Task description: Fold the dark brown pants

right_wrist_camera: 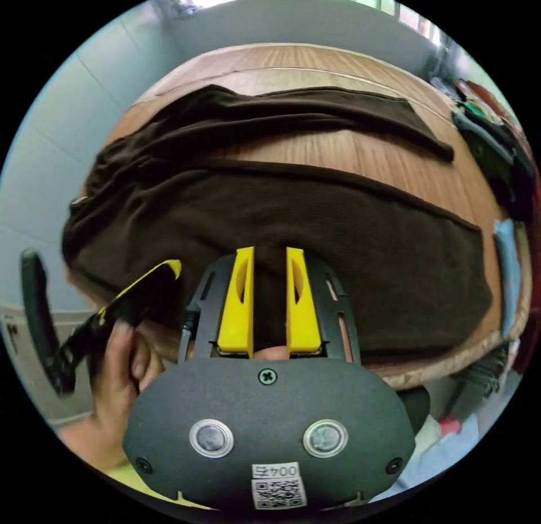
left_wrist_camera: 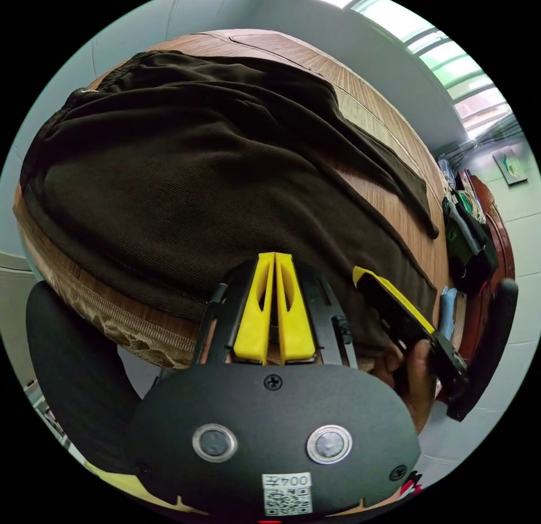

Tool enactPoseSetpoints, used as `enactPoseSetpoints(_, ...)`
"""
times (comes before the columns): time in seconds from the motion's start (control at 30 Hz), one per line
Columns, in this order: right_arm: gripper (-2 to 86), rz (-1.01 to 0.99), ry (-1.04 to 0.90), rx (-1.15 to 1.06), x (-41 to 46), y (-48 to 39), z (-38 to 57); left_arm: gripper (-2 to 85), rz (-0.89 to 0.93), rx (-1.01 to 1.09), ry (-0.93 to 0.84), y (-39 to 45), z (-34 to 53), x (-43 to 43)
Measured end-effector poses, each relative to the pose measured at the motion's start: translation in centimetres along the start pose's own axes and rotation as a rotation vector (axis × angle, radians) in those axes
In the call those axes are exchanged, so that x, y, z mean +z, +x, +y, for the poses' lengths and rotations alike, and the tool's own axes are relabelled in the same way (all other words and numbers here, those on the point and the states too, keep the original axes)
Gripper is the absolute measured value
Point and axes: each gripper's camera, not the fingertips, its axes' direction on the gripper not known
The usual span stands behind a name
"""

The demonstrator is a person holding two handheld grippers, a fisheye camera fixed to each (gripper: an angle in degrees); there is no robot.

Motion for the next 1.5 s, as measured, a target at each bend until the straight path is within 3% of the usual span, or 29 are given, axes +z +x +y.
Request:
enactPoseSetpoints(0.07,11.5,-0.204,0.076,0.012,-2.4,5.0,2.9,0.5,-0.002,0.027,0.000,0.1,-0.2,0.1)
enactPoseSetpoints(0.17,9.4,-0.307,0.295,0.147,-7.1,13.5,9.0,0.6,-0.009,0.061,0.014,0.2,-0.2,0.2)
enactPoseSetpoints(0.37,5.6,-0.297,0.453,0.560,-11.3,30.5,19.3,0.8,0.003,0.089,0.009,-0.1,-0.6,0.4)
enactPoseSetpoints(0.63,12.7,-0.331,0.307,0.757,-7.3,37.4,21.1,0.9,0.001,0.096,-0.004,-0.2,-1.2,0.6)
enactPoseSetpoints(0.8,5.8,-0.392,0.390,0.746,-7.4,36.8,19.1,0.8,0.009,0.101,-0.009,-0.4,-1.4,0.7)
enactPoseSetpoints(0.9,3.0,0.000,0.384,0.459,-11.5,29.9,15.7,0.8,0.017,0.100,-0.015,-0.6,-1.6,0.7)
enactPoseSetpoints(0.93,1.6,0.292,0.354,0.391,-12.4,27.4,14.8,0.8,0.019,0.103,-0.018,-0.7,-1.7,0.7)
enactPoseSetpoints(0.97,0.7,0.622,0.359,0.441,-12.8,26.4,15.0,0.8,0.023,0.105,-0.022,-0.8,-1.8,0.7)
enactPoseSetpoints(1.03,0.3,0.990,0.350,0.567,-12.3,27.8,15.9,0.8,0.029,0.108,-0.025,-1.0,-1.9,0.8)
enactPoseSetpoints(1.1,0.4,0.906,0.222,0.629,-12.1,31.5,16.8,0.7,0.030,0.116,-0.022,-1.1,-1.9,0.8)
enactPoseSetpoints(1.17,0.5,0.474,0.236,0.675,-13.4,35.1,19.5,0.7,0.024,0.128,-0.011,-1.1,-1.8,0.8)
enactPoseSetpoints(1.27,2.2,-0.021,0.354,0.610,-13.0,37.0,21.9,0.7,0.014,0.137,-0.006,-1.0,-1.7,0.7)
enactPoseSetpoints(1.37,9.2,-0.269,0.384,0.680,-10.6,39.9,23.4,0.7,0.027,0.137,-0.021,-1.4,-2.0,0.7)
enactPoseSetpoints(1.5,12.0,-0.454,0.372,0.725,-8.1,41.9,24.4,0.7,0.061,0.129,-0.036,-2.1,-2.2,0.8)
